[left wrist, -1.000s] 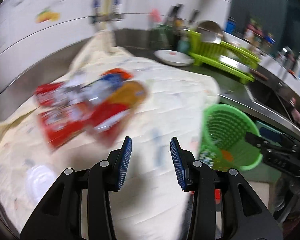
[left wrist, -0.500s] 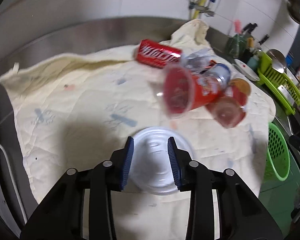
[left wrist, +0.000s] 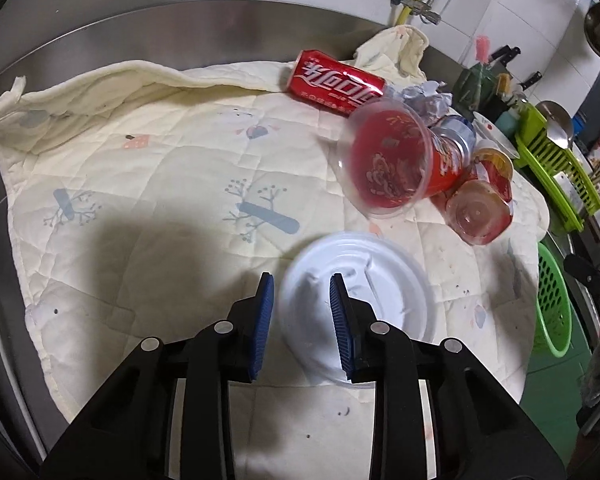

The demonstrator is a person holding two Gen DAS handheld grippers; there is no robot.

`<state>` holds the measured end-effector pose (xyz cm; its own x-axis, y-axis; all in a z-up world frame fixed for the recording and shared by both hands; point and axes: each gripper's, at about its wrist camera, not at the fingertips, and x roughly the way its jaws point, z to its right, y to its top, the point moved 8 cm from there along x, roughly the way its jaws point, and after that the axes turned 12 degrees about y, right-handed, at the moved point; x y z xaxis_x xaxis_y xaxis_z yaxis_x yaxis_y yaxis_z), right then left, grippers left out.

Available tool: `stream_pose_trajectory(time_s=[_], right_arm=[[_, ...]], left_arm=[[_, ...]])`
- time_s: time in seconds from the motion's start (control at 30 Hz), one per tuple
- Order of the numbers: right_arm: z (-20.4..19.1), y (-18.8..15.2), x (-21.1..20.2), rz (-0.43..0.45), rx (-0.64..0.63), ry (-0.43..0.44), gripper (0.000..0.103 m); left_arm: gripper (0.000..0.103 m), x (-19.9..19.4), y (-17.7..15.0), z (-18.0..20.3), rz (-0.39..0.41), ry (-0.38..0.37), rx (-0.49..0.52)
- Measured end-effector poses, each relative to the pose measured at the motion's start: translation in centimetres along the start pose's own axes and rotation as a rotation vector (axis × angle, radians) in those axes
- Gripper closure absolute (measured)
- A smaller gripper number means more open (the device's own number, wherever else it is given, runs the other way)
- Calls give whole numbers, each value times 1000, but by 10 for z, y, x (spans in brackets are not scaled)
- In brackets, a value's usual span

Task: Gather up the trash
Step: 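Grasp the white plastic lid with the left tool, then grasp the orange drink bottle with the right tool while the left tool holds the lid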

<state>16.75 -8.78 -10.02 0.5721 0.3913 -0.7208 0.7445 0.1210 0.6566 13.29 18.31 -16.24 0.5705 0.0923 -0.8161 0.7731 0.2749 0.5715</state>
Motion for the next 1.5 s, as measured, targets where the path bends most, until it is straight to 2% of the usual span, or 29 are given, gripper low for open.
stream_pose_trajectory(time_s=[0.43,0.47,0.5,0.6,0.67,0.87,1.1,1.4,1.5], right_arm=[[-3,14,17,-25,40,10,32],[-3,17,19,-28,50,15,32],[-3,21,21,-31,64,20,32],[-1,33,26,-30,93,20,32],[3,41,32,-39,143,39,32],[17,59,48,-55,287,78,32],[28,68,73,-91,411,94,32],[22,76,112,-118,592,161,28],[21,74,123,-134,615,170,28]], left_arm=[[75,11,-7,8,-44,-49,22],[77,12,-7,9,-41,-43,29],[84,11,-8,11,-36,-37,39],[90,9,-8,17,-22,-34,57],[97,7,-7,17,-14,-18,67],[98,-4,-4,20,29,-3,80],[99,-23,4,22,76,-21,81],[99,-32,8,25,97,-47,80],[99,-35,9,24,103,-53,78]])
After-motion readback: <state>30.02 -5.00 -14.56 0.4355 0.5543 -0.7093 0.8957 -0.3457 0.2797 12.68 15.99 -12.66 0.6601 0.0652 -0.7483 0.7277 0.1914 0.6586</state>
